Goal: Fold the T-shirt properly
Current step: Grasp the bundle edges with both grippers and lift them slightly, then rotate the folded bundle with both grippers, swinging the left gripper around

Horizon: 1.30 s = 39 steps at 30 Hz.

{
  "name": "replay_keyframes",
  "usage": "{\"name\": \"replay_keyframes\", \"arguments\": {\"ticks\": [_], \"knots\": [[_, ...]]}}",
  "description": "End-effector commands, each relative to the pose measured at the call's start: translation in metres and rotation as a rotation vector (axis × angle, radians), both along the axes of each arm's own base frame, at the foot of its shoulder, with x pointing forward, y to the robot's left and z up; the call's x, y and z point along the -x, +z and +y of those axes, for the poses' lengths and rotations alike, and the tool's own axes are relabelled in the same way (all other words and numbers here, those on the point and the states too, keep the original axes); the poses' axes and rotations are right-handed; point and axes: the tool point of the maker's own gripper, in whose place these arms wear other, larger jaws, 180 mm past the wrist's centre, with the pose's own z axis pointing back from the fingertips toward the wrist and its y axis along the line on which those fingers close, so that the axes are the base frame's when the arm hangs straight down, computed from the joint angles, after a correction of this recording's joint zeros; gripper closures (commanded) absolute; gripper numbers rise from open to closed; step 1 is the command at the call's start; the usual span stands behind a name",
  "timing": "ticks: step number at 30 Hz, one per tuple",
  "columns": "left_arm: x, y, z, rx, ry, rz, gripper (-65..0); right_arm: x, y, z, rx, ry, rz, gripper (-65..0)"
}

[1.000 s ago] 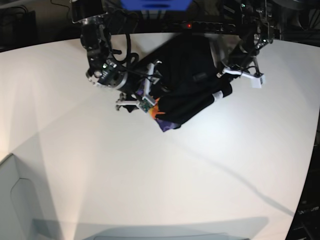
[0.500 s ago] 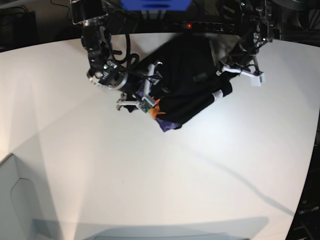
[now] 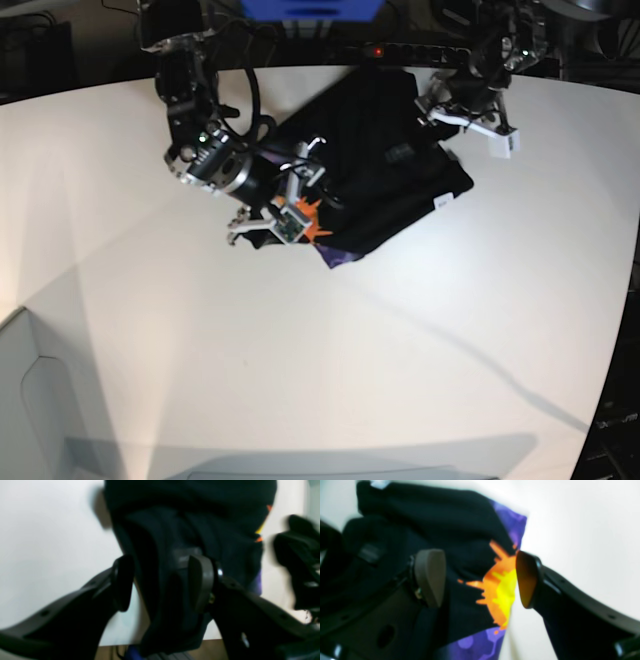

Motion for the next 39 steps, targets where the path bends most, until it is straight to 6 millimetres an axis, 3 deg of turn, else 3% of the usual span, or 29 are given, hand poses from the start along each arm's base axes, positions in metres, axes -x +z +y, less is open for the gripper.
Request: {"name": "replay_keyframes", "arguments": {"ticks": [1,9,14,18,20,23,24,27,32,39], "knots": [[0.000,0.001,-0.001,0.006,-0.001,-0.005,-33.8,-0.004,0.015,0.004,-0.030,0.009,-0.044,-45.5],[-0.005,-0.020,-0.006,0.039,0.014,0.034,-33.8,-0.006,0.022,0.003,-0.033,0.009,-0.066,-45.5],[-0.014,-0.027,-0.022,0.064,-0.020,0.038,-33.7,-0.006,0.023,0.003,-0.033,0.009,-0.068,-45.5],[-0.016,-0.036,-0.026,0.071,-0.039,0.058,-30.7,-0.009,0.022,-0.004,-0.013,0.007,-0.077,-45.5],[-0.016,-0.045,-0.028,0.068,-0.056,0.080,-21.1,-0.018,0.029,-0.015,-0.006,-0.020,-0.102,-45.5],[-0.024,-0.053,-0.025,0.050,-0.085,0.092,-1.7,-0.032,0.035,-0.037,-0.002,-0.092,-0.121,-45.5],[-0.027,-0.055,-0.024,0.041,-0.098,0.094,0.0,-0.039,0.038,-0.047,0.002,-0.121,-0.132,-45.5],[-0.046,-0.057,-0.020,-0.009,-0.180,0.082,-0.1,-0.055,0.045,-0.076,0.011,-0.206,-0.157,-45.5],[-0.089,-0.057,-0.031,-0.158,-0.465,0.053,0.0,-0.073,0.056,-0.122,0.023,-0.336,-0.191,-45.5],[-0.153,-0.043,-0.082,-0.414,-0.890,-0.038,0.0,-0.080,0.063,-0.179,0.039,-0.495,-0.208,-45.5]]}}
